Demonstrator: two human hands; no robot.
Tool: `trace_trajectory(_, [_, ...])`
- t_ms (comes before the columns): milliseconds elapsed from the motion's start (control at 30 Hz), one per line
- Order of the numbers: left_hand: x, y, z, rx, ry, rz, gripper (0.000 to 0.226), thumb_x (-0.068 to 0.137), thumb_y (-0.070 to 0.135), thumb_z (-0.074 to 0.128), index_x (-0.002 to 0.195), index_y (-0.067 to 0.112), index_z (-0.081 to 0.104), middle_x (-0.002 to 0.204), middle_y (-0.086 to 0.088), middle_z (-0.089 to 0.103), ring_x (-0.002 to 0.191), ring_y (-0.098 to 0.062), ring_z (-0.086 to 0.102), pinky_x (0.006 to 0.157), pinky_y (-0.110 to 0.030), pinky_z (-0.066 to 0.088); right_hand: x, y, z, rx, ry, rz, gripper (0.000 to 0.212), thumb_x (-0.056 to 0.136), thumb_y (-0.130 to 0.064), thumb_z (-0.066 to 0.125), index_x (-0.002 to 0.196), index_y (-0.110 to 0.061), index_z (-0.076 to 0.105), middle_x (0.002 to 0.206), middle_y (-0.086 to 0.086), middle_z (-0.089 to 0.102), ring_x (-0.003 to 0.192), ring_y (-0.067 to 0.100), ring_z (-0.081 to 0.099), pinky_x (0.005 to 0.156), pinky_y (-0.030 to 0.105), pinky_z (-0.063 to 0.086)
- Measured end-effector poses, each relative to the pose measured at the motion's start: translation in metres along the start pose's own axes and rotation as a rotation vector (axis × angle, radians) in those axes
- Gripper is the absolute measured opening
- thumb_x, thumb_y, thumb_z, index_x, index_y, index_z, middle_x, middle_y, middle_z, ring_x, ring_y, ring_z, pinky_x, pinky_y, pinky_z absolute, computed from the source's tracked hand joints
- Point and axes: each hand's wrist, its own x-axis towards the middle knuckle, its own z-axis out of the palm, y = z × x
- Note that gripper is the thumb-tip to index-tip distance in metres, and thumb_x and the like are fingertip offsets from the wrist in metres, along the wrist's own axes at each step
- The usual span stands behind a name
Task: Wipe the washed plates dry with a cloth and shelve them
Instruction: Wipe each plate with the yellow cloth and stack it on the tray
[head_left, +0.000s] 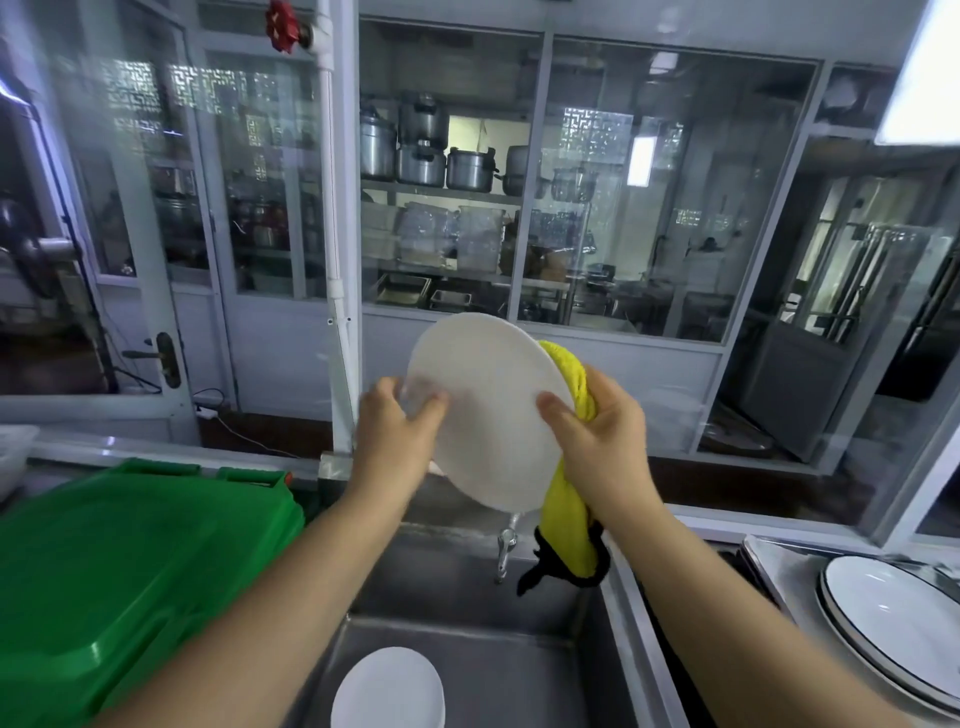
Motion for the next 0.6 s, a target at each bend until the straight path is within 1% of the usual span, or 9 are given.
trace_trajectory(67, [-0.021, 0.013, 0.008, -0.259, -0.184, -0.084, 0.025, 0.093, 0.041, 0.053, 0.104, 0.02, 0.061, 0.106, 0.0, 0.064, 0.106, -0.02, 0.06, 0.087, -0.038, 0.049, -0.008, 0.003, 0.012, -0.239, 0.051, -0.194, 0.025, 0.086, -0.01, 0.065, 0.108, -0.021, 0.067, 0.099, -0.008, 0.062, 0.091, 0.011, 0.058, 0.081, 0.016, 0.045])
trace_trajectory(100, [-0.028, 0.02, 0.01, -0.418, -0.27, -0.16, 0.027, 0.094, 0.044, 0.049, 0.094, 0.021, 0.063, 0.098, -0.001, 0.068, 0.099, -0.019, 0.064, 0.084, -0.04, 0.053, -0.013, 0.007, 0.019, -0.325, 0.027, -0.311, 0.031, 0.085, -0.01, 0.063, 0.116, -0.017, 0.065, 0.103, -0.006, 0.06, 0.092, 0.014, 0.058, 0.08, 0.015, 0.044])
trace_trajectory(133, [-0.032, 0.026, 0.01, -0.54, -0.304, -0.235, 0.034, 0.094, 0.046, 0.047, 0.086, 0.018, 0.063, 0.087, -0.003, 0.071, 0.087, -0.018, 0.068, 0.078, -0.039, 0.054, -0.019, 0.012, 0.025, -0.409, -0.012, -0.434, 0.038, 0.083, -0.009, 0.062, 0.121, -0.014, 0.063, 0.106, -0.002, 0.06, 0.091, 0.02, 0.059, 0.078, 0.022, 0.047])
trace_trajectory(200, [-0.03, 0.031, 0.01, -0.677, -0.228, -0.33, 0.038, 0.092, 0.047, 0.051, 0.082, 0.012, 0.063, 0.067, -0.004, 0.068, 0.061, -0.016, 0.066, 0.059, -0.029, 0.055, -0.029, 0.023, 0.034, -0.537, -0.028, -0.639, 0.044, 0.08, -0.005, 0.062, 0.124, -0.011, 0.06, 0.107, 0.007, 0.061, 0.082, 0.031, 0.057, 0.069, 0.038, 0.049])
trace_trajectory(267, [-0.027, 0.029, 0.009, -0.727, -0.108, -0.417, 0.034, 0.091, 0.042, 0.056, 0.094, 0.009, 0.064, 0.068, -0.005, 0.066, 0.059, -0.017, 0.064, 0.049, -0.025, 0.052, -0.035, 0.032, 0.04, -0.602, -0.006, -0.768, 0.046, 0.08, -0.007, 0.067, 0.124, -0.012, 0.055, 0.11, 0.009, 0.061, 0.08, 0.03, 0.053, 0.065, 0.041, 0.047])
trace_trajectory(367, [-0.027, 0.022, 0.008, -0.746, -0.053, -0.473, 0.033, 0.092, 0.039, 0.057, 0.102, 0.009, 0.064, 0.079, -0.009, 0.069, 0.066, -0.023, 0.068, 0.053, -0.029, 0.053, -0.041, 0.038, 0.044, -0.628, -0.024, -0.843, 0.05, 0.086, -0.028, 0.071, 0.128, -0.014, 0.05, 0.115, 0.01, 0.06, 0.088, 0.028, 0.053, 0.07, 0.042, 0.048])
trace_trajectory(467, [-0.021, 0.013, 0.004, -0.762, -0.01, -0.464, 0.035, 0.091, 0.043, 0.057, 0.105, 0.012, 0.064, 0.09, -0.01, 0.072, 0.074, -0.026, 0.071, 0.056, -0.034, 0.054, -0.044, 0.045, 0.039, -0.656, -0.074, -0.856, 0.052, 0.092, -0.047, 0.056, 0.132, -0.016, 0.047, 0.123, 0.006, 0.05, 0.097, 0.026, 0.05, 0.078, 0.04, 0.045])
trace_trajectory(533, [-0.019, 0.009, 0.001, -0.757, 0.025, -0.379, 0.03, 0.092, 0.041, 0.055, 0.106, 0.015, 0.063, 0.096, -0.008, 0.072, 0.083, -0.025, 0.069, 0.063, -0.036, 0.054, -0.044, 0.051, 0.031, -0.63, -0.075, -0.813, 0.049, 0.097, -0.049, 0.045, 0.134, -0.018, 0.047, 0.126, 0.003, 0.046, 0.1, 0.024, 0.047, 0.083, 0.039, 0.043])
trace_trajectory(600, [-0.02, 0.008, -0.003, -0.751, 0.045, -0.296, 0.023, 0.093, 0.038, 0.055, 0.101, 0.018, 0.062, 0.094, -0.003, 0.072, 0.084, -0.02, 0.068, 0.068, -0.035, 0.054, -0.043, 0.058, 0.022, -0.598, -0.041, -0.718, 0.045, 0.1, -0.047, 0.039, 0.133, -0.018, 0.05, 0.124, 0.003, 0.046, 0.099, 0.024, 0.045, 0.084, 0.041, 0.042])
